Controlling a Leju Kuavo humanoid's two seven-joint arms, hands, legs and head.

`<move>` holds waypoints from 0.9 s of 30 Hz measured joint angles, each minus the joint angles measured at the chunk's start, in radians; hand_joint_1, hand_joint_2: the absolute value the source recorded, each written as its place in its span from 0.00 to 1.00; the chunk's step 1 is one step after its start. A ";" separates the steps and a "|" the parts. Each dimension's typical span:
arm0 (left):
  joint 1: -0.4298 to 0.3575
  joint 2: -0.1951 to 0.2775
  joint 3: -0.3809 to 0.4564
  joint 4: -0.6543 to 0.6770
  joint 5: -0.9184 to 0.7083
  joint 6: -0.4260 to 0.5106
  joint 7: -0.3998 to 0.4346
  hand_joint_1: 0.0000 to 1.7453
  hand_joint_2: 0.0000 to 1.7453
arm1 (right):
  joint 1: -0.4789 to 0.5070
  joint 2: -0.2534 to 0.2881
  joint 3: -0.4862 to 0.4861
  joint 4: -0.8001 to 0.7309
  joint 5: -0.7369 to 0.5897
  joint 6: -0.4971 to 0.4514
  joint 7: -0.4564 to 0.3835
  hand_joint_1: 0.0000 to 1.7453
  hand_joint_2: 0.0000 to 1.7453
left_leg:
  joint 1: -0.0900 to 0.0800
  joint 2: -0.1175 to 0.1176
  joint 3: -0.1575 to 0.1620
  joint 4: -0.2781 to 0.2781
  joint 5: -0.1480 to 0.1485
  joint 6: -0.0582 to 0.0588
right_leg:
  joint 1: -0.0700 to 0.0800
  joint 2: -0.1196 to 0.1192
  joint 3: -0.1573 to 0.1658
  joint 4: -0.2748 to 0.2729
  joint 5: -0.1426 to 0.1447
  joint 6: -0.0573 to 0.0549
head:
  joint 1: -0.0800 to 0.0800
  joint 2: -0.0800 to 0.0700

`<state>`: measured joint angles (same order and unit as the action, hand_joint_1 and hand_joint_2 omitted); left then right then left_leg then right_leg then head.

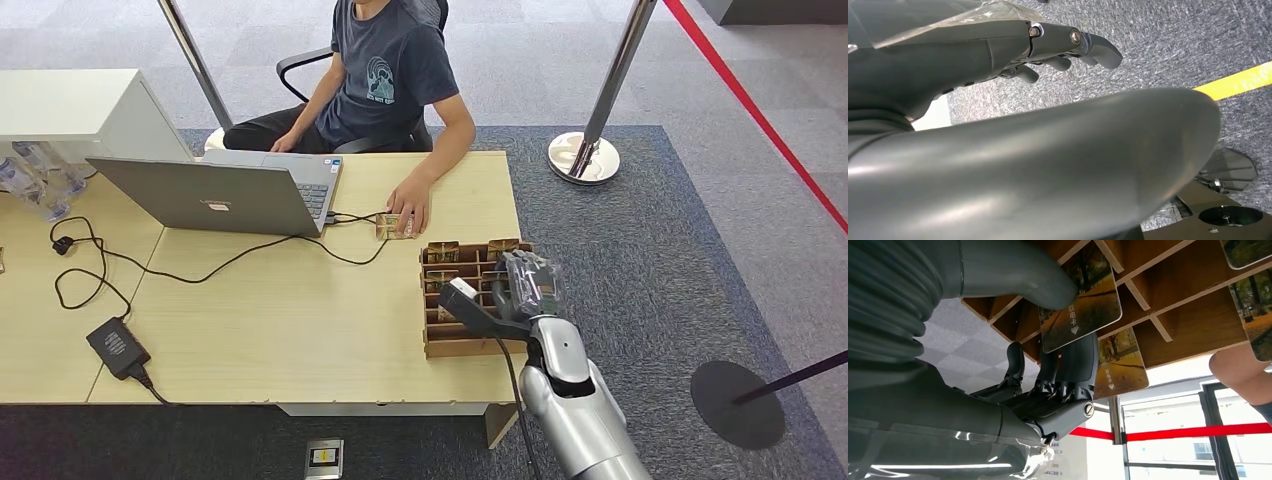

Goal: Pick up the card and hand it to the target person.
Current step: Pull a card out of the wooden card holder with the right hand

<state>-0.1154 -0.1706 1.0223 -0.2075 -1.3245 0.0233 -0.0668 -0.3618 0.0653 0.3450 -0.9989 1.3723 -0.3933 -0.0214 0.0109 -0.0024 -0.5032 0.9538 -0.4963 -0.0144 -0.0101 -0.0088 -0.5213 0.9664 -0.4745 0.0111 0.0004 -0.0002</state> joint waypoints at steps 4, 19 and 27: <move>0.000 0.000 -0.001 0.000 -0.001 0.000 0.000 0.00 0.00 | 0.000 -0.002 0.000 0.000 -0.001 0.000 0.000 0.59 1.00 | 0.000 0.000 0.000 0.000 0.000 0.000 | 0.000 0.000 0.000 0.000 0.000 0.000 | 0.000 0.000; 0.000 0.000 -0.001 0.000 -0.002 0.000 0.003 0.00 0.00 | 0.001 -0.003 -0.005 0.000 -0.001 -0.001 0.000 0.58 1.00 | 0.000 0.000 0.000 0.000 0.000 0.000 | 0.000 0.000 0.000 0.000 0.000 0.000 | 0.000 0.000; -0.001 0.000 -0.002 0.000 -0.003 0.000 0.003 0.00 0.00 | 0.001 -0.007 -0.005 0.000 -0.007 -0.006 -0.001 0.60 1.00 | 0.000 0.000 0.000 0.000 0.000 0.000 | 0.000 0.000 0.000 0.000 0.000 0.000 | 0.000 0.000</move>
<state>-0.1160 -0.1709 1.0201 -0.2076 -1.3273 0.0233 -0.0633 -0.3609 0.0585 0.3398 -0.9987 1.3651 -0.3992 -0.0225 0.0109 -0.0024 -0.5032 0.9538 -0.4963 -0.0144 -0.0101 -0.0088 -0.5214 0.9663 -0.4745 0.0111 0.0004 -0.0002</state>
